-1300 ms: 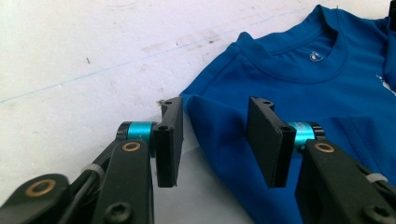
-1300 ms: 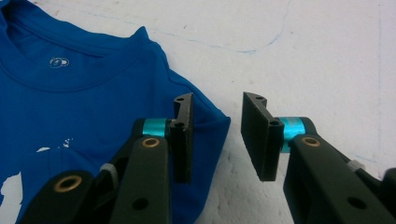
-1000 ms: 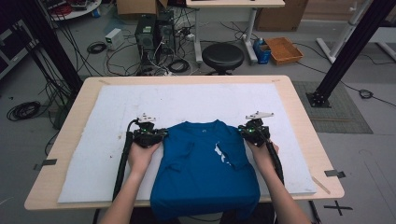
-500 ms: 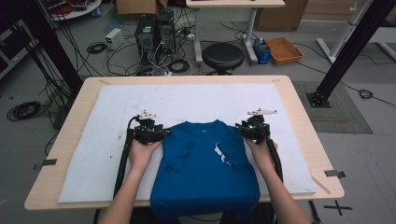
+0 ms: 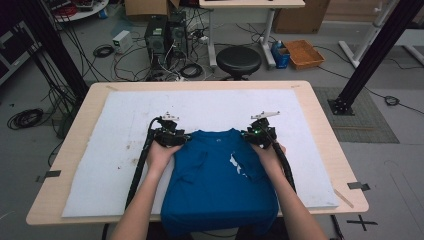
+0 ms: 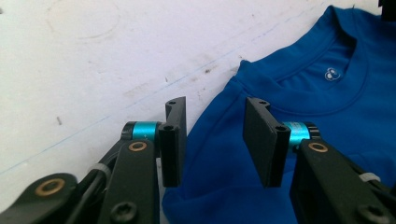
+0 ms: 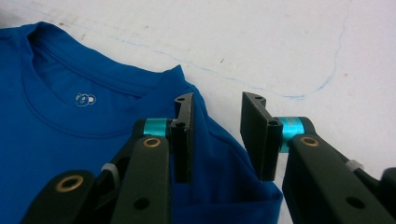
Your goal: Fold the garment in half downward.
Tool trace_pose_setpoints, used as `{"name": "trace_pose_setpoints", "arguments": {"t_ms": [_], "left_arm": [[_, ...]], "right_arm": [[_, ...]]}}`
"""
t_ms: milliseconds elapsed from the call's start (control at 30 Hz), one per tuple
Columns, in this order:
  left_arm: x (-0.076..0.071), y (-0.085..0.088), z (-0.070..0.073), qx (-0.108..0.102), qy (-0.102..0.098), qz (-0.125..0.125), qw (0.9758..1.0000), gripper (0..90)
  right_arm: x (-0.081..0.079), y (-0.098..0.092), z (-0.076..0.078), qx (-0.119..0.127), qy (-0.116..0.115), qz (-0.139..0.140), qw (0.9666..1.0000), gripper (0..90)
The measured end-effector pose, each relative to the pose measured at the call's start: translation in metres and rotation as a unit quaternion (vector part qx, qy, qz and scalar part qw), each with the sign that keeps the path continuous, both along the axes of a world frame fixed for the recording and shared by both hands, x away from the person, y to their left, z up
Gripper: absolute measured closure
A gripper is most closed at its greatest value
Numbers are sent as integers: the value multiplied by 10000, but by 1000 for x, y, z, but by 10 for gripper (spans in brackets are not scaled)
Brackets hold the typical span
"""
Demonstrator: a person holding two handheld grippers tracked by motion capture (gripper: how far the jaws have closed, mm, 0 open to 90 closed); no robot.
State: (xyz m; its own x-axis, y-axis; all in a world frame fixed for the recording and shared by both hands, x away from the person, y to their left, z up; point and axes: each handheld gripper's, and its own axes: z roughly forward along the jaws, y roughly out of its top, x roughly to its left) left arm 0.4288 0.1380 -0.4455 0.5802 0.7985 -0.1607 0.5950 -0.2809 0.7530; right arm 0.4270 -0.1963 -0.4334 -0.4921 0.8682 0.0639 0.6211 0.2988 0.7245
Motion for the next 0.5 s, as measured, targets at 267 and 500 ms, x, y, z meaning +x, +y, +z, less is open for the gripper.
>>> {"name": "trace_pose_setpoints", "arguments": {"t_ms": [267, 500], "left_arm": [[-1, -1, -1, 169, -43, -75, 9998, 695], [0, -1, 1, 62, -183, -106, 9998, 711]], "right_arm": [[5, 5, -7, -207, 91, 192, 9996, 676], [8, 9, -2, -227, -64, 138, 9996, 661]]}}
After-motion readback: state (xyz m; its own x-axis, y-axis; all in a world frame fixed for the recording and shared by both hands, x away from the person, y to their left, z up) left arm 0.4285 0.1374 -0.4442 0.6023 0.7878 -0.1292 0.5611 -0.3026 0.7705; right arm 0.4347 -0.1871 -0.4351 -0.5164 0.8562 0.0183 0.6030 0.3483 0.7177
